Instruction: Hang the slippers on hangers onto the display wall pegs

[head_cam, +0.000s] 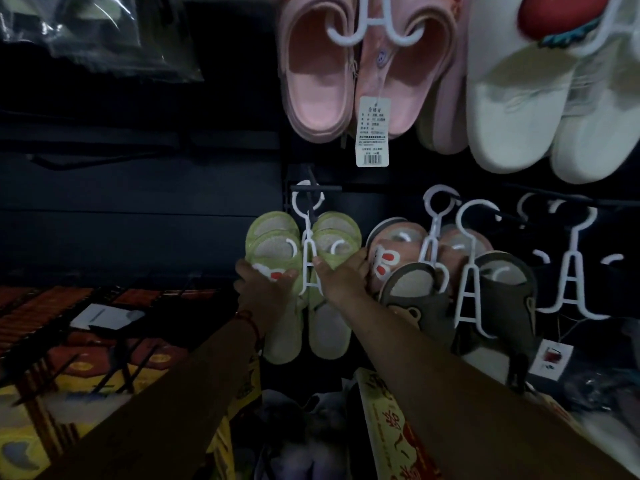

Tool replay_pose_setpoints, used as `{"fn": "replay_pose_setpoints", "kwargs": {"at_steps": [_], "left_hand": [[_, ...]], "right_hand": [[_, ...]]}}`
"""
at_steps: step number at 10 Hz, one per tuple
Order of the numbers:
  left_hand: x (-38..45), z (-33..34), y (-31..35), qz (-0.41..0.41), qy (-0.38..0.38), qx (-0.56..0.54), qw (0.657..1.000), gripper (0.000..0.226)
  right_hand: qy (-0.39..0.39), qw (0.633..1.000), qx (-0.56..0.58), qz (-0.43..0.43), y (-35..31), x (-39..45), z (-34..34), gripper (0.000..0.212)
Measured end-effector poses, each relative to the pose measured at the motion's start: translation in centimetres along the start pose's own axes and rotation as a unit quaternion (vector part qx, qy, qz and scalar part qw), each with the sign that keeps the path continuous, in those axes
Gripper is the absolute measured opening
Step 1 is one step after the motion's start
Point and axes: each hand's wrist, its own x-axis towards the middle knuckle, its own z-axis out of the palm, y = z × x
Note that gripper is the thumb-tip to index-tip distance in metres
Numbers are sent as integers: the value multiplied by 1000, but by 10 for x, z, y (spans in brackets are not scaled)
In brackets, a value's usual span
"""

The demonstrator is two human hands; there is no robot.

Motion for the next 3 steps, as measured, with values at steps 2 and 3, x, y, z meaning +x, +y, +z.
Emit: {"fn": "replay_pose_setpoints", "kwargs": {"at_steps": [2, 3], "left_hand": [[-11, -12, 9, -111, -25, -62, 991, 127], [-48, -40, 22, -101, -77, 35, 991, 112]], "right_hand": [[-28, 999, -25, 2, -13, -6, -10, 100], [-29, 998, -54, -22, -21, -17, -25, 72]]}}
